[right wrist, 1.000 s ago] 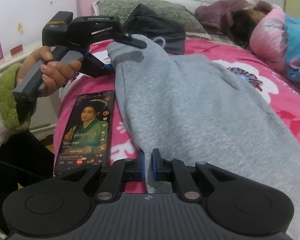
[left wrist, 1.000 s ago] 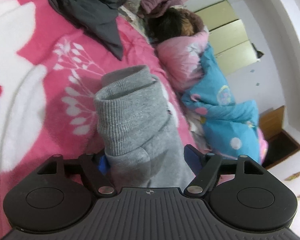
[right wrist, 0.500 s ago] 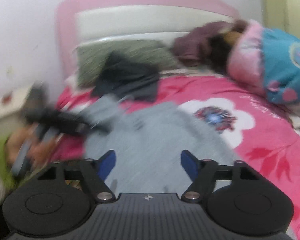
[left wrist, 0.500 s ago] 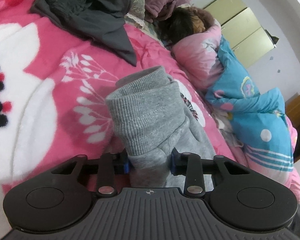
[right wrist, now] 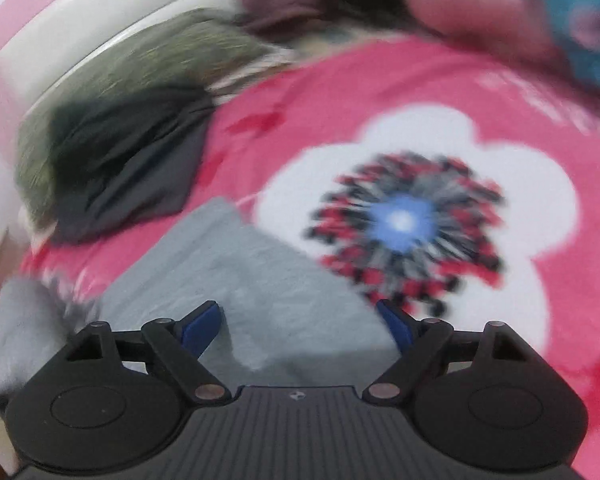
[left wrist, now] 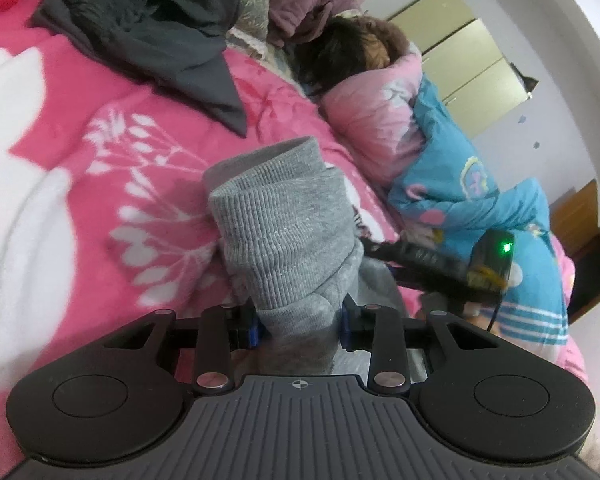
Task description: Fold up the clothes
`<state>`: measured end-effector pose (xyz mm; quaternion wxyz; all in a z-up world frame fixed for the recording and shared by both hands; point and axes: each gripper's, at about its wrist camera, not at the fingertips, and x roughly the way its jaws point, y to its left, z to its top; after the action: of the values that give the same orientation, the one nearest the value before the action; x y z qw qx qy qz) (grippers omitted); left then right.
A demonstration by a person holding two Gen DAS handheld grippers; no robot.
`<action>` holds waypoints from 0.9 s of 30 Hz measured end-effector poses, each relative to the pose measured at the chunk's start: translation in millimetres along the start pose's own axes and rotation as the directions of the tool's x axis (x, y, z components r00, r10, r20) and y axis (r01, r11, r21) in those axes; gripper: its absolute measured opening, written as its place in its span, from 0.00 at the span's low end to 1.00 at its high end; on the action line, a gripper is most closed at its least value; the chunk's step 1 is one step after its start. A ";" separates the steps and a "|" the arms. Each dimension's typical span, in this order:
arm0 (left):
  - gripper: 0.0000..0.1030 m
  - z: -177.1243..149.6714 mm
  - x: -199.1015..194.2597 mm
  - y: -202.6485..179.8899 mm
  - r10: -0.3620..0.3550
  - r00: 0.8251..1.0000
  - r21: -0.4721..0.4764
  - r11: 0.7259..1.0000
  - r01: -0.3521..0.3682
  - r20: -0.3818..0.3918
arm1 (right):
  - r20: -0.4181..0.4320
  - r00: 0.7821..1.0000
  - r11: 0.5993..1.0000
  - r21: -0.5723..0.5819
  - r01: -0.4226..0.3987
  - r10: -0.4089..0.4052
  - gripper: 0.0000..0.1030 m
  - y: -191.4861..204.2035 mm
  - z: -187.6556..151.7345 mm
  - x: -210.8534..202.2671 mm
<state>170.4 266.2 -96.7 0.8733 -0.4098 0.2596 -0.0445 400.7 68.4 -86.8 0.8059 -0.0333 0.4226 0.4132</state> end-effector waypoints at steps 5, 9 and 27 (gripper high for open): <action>0.28 -1.3 11.0 -15.0 0.000 1.000 0.024 1.000 -0.001 0.026 | 0.055 0.992 0.946 -0.297 0.127 -0.116 0.17 46.4 -26.2 -14.8; 0.26 -0.7 6.3 -23.0 0.033 0.995 0.040 0.998 -0.037 0.089 | 0.204 0.964 0.925 -0.304 0.228 -0.171 0.05 52.5 -17.2 -57.3; 0.10 5.4 13.5 -8.3 0.166 0.984 0.036 0.985 -0.168 0.066 | 0.346 0.848 0.870 -0.146 0.470 -0.401 0.05 -7.7 16.6 -48.1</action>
<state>185.8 260.6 -93.4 0.8901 -0.3695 0.2644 0.0365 402.3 39.4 -44.4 0.9250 -0.1558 0.2247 0.2637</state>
